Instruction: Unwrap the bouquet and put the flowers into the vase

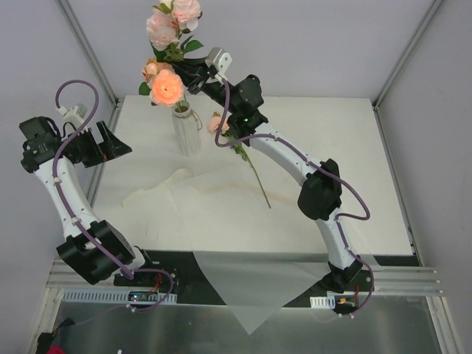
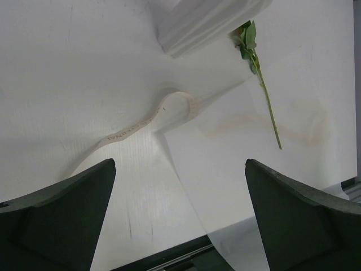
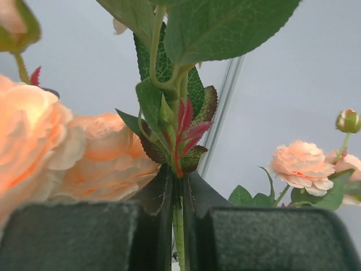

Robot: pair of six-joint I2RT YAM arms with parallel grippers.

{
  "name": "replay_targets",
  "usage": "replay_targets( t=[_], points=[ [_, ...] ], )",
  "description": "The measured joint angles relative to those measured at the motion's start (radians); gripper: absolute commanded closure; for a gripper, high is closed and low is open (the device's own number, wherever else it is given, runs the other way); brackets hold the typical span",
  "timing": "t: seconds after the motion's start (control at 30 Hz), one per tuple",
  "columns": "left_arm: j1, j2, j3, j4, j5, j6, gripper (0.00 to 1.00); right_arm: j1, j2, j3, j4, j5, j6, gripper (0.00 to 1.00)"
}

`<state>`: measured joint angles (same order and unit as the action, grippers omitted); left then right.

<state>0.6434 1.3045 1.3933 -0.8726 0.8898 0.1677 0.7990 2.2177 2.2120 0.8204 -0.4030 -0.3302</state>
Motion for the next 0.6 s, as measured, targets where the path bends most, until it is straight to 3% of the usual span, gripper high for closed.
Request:
replay_targets(
  t=[0.6],
  points=[
    [0.006,0.017,-0.002,0.0,0.024,0.009,0.01,-0.008,0.0,-0.032,0.078,0.056,0.075,0.99]
  ],
)
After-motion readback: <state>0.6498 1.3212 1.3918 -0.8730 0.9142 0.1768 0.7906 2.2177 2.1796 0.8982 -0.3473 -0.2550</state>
